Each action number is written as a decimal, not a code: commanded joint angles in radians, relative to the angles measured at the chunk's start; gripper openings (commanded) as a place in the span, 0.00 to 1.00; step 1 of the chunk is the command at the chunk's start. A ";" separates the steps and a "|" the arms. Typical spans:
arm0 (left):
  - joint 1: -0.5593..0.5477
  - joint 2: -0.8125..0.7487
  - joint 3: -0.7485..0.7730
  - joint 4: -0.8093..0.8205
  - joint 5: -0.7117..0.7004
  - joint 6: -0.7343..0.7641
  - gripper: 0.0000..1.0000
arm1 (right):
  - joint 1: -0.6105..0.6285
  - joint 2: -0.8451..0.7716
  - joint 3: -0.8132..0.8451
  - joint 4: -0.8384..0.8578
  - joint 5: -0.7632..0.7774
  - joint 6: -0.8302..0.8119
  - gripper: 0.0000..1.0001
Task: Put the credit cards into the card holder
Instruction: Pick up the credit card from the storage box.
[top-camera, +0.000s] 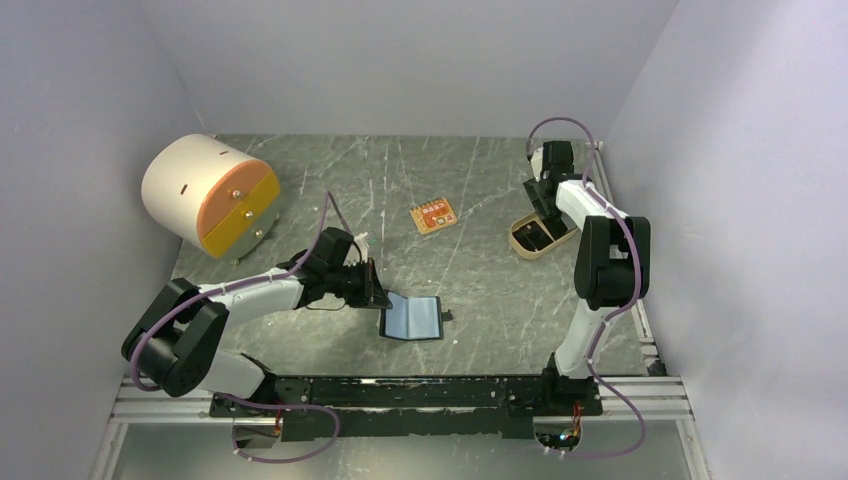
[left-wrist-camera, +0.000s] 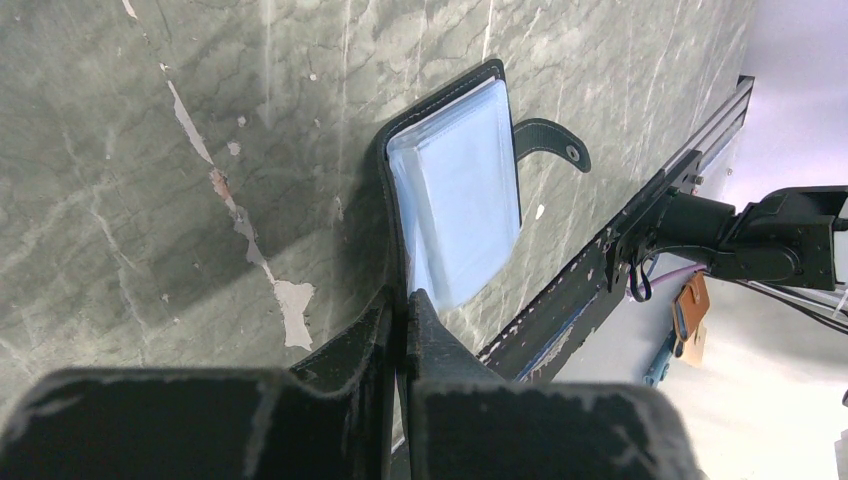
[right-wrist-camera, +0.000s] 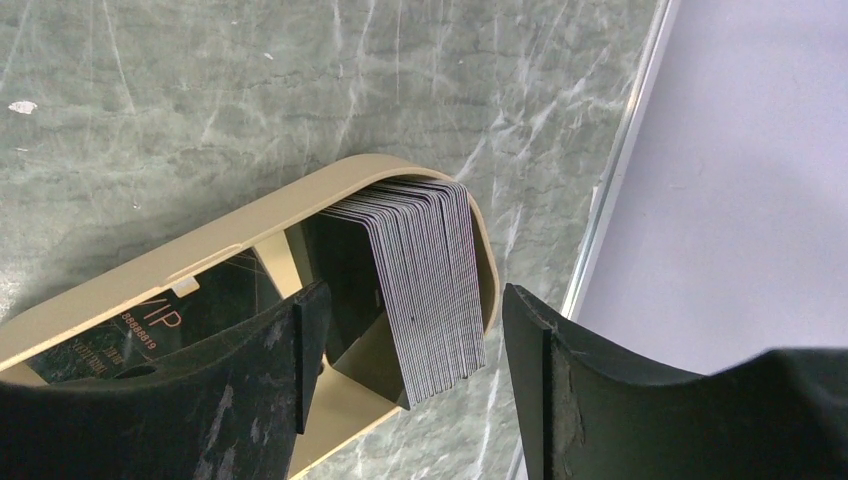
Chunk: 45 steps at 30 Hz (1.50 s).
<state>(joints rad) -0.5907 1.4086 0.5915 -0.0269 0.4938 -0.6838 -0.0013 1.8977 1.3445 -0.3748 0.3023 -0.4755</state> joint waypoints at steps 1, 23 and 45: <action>0.005 -0.007 -0.001 0.011 0.004 0.015 0.09 | -0.018 0.016 0.002 -0.023 -0.017 -0.009 0.68; 0.005 0.011 0.006 0.019 0.007 0.015 0.09 | -0.034 0.034 0.001 -0.079 0.001 0.018 0.58; 0.005 -0.001 0.002 0.025 0.008 0.010 0.09 | -0.033 -0.015 0.011 -0.088 -0.001 0.016 0.33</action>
<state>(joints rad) -0.5907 1.4136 0.5915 -0.0261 0.4934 -0.6838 -0.0231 1.9133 1.3445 -0.4400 0.2916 -0.4606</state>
